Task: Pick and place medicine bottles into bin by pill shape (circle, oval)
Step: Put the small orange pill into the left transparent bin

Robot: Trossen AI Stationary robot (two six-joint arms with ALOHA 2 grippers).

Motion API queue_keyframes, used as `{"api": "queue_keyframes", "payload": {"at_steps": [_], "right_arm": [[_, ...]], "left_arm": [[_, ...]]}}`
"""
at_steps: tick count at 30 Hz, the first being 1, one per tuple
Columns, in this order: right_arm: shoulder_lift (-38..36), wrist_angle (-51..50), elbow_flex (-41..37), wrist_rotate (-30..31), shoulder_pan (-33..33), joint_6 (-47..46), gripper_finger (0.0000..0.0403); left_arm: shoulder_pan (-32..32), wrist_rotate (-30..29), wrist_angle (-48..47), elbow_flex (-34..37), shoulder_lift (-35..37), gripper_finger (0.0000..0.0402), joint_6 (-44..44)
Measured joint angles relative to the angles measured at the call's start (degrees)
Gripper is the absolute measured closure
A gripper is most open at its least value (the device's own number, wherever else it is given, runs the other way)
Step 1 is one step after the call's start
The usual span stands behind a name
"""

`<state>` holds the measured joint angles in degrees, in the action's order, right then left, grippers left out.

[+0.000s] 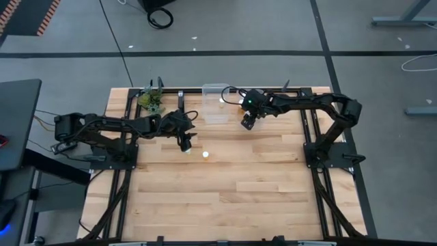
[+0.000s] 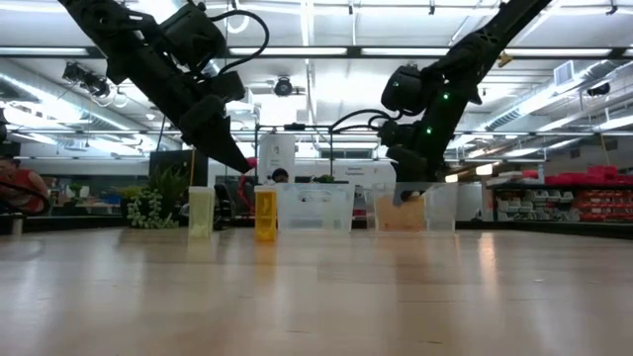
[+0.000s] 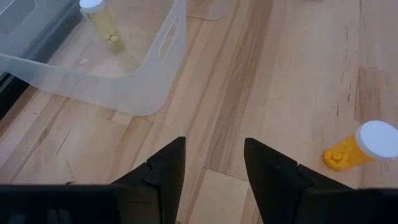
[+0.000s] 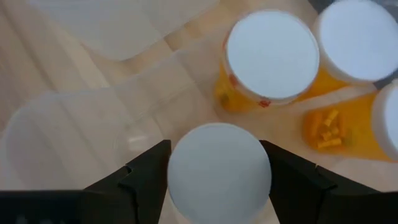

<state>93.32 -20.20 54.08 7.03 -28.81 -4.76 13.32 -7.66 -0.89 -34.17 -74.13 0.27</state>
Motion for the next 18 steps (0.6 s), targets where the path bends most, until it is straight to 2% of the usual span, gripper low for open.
{"api": "queue_keyframes", "payload": {"at_steps": [11,18], "right_arm": [[-7.5,-0.8,0.0,0.5,0.1,-0.2,0.0156],[-8.0,-2.9,0.0,0.5,0.4,-1.0,0.0156]], "left_arm": [[0.0,0.0,0.0,0.0,0.0,0.0228,0.0],[0.0,0.4,-0.4,0.0,0.0,0.0229,-0.2]]}}
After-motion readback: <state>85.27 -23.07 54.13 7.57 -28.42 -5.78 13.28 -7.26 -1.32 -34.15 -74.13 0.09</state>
